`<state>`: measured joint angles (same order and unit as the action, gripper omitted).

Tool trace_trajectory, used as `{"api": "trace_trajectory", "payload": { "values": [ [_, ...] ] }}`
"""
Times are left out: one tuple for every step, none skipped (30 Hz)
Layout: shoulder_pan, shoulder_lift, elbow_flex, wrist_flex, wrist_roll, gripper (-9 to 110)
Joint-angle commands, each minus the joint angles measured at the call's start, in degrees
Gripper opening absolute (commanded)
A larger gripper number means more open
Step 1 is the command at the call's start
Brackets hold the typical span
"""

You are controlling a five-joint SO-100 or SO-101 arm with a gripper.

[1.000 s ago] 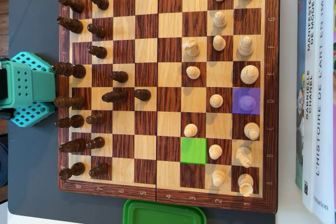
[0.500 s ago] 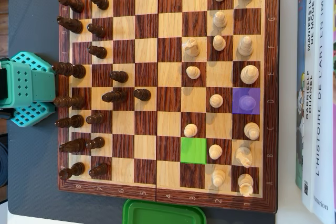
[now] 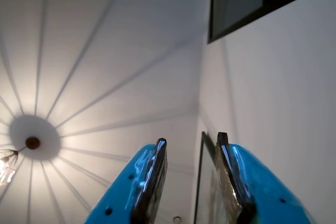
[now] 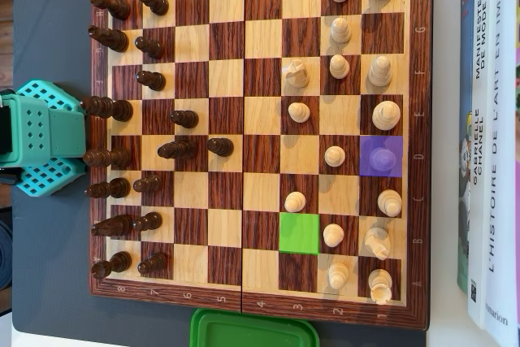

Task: Play chess

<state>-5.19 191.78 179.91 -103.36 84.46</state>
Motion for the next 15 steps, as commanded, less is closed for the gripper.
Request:
{"api": "trace_trajectory", "payload": {
  "values": [
    [0.1,-0.4,1.1,-0.1,-0.2,14],
    [0.1,-0.4,1.1,-0.1,-0.2,14],
    [0.1,-0.4,1.1,-0.1,-0.2,14],
    [0.1,-0.4,1.1,-0.1,-0.2,15],
    [0.0,-0.4,1.1,-0.1,-0.1,15],
    [-0.2,-0.4,1.1,-0.1,-0.1,15],
    [-0.3,-0.4,1.1,-0.1,-0.1,15],
    [-0.3,-0.4,1.1,-0.1,-0.1,15],
    [-0.3,-0.4,1.1,-0.1,-0.1,14],
    [-0.3,-0.4,1.1,-0.1,-0.1,14],
    [-0.3,-0.4,1.1,-0.1,-0.1,14],
    [-0.1,-0.4,1.1,-0.1,-0.1,14],
    [-0.1,-0.4,1.1,-0.1,-0.1,14],
    [-0.1,-0.4,1.1,-0.1,-0.1,14],
    [-0.1,-0.4,1.1,-0.1,-0.1,14]
  ]
}}
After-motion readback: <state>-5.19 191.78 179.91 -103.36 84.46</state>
